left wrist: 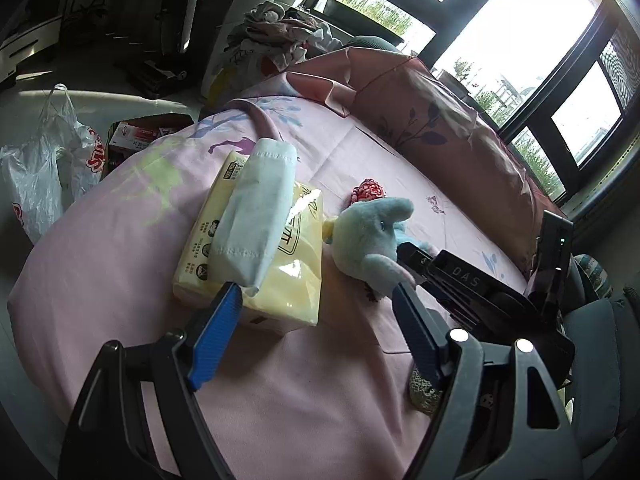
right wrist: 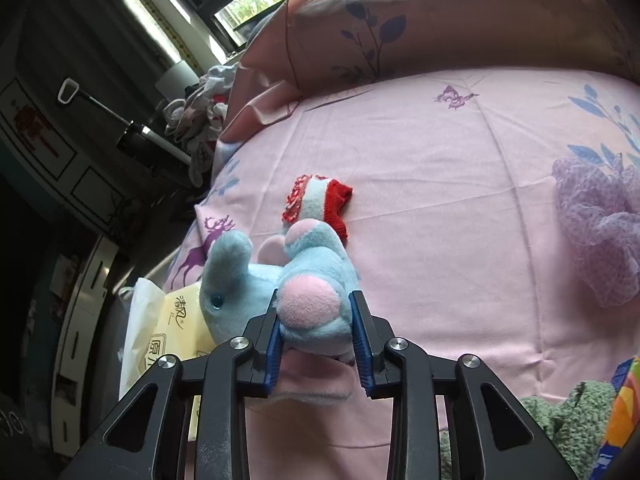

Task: Organize soft objects
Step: 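Grasp the light-blue plush elephant with the right gripper, then lift the plush elephant off the bed with the right gripper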

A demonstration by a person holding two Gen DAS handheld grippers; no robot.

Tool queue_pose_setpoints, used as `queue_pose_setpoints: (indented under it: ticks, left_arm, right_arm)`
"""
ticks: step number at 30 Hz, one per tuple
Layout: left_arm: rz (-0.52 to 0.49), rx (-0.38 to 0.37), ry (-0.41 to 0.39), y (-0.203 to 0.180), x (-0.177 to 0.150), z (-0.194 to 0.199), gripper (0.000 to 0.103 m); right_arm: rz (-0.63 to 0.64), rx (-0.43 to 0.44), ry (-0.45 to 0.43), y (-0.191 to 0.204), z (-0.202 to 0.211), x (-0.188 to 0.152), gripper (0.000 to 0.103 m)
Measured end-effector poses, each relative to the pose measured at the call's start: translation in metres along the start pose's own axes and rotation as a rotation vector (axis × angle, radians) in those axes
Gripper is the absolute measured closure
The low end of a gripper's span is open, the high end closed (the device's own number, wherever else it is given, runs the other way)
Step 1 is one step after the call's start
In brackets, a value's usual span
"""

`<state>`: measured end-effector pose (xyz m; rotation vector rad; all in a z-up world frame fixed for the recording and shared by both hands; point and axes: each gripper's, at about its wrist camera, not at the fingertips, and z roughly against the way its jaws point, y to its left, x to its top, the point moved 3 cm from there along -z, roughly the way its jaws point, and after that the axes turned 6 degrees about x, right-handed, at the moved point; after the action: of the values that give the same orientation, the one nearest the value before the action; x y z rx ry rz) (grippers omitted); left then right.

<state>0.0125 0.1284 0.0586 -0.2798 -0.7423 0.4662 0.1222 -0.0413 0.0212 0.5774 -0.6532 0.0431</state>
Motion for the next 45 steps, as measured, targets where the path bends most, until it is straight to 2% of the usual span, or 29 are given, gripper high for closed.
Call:
queue_pose_setpoints:
  ticks: [6,9,14,18,22,26,29,31,36,38,41,45]
  left_arm:
    - [-0.027,0.002,0.002,-0.006,-0.003,0.000,0.027]
    - [-0.022,-0.019,0.008,-0.008,-0.004,0.001,0.027]
    - [-0.059,-0.061,0.032,-0.023,-0.010,0.000,0.027]
    - [-0.118,-0.115,0.074,-0.042,-0.022,-0.003,0.027]
    - [-0.179,-0.193,0.138,-0.062,-0.037,-0.007,0.027]
    - [-0.240,-0.236,0.199,-0.076,-0.049,-0.013,0.027]
    - [-0.257,-0.250,0.228,-0.081,-0.054,-0.018,0.027]
    - [-0.261,-0.281,0.255,-0.085,-0.058,-0.021,0.027]
    - [-0.309,-0.329,0.330,-0.097,-0.071,-0.025,0.027]
    - [-0.342,-0.327,0.349,-0.103,-0.078,-0.026,0.027]
    - [-0.381,-0.298,0.389,-0.109,-0.090,-0.030,0.027]
    - [-0.407,-0.289,0.395,-0.112,-0.094,-0.026,0.027]
  right_arm:
    - [0.058,-0.013,-0.089,0.005,0.052,-0.002,0.072]
    - [0.094,-0.060,-0.114,0.005,0.081,-0.006,0.072]
    - [0.131,-0.169,-0.079,-0.008,0.118,-0.026,0.072]
    - [0.124,-0.225,-0.018,-0.026,0.128,-0.047,0.071]
    - [0.050,-0.171,0.059,-0.048,0.123,-0.058,0.071]
    - [0.022,-0.134,0.078,-0.056,0.124,-0.057,0.068]
    - [-0.023,-0.057,0.106,-0.062,0.125,-0.058,0.055]
    - [-0.056,-0.022,0.117,-0.066,0.128,-0.056,0.041]
    - [-0.110,-0.027,0.035,-0.077,0.143,-0.048,0.034]
    - [-0.110,0.007,0.049,-0.076,0.140,-0.048,0.028]
    - [-0.091,0.041,0.110,-0.069,0.131,-0.054,0.027]
    - [-0.050,0.024,0.145,-0.060,0.127,-0.059,0.027]
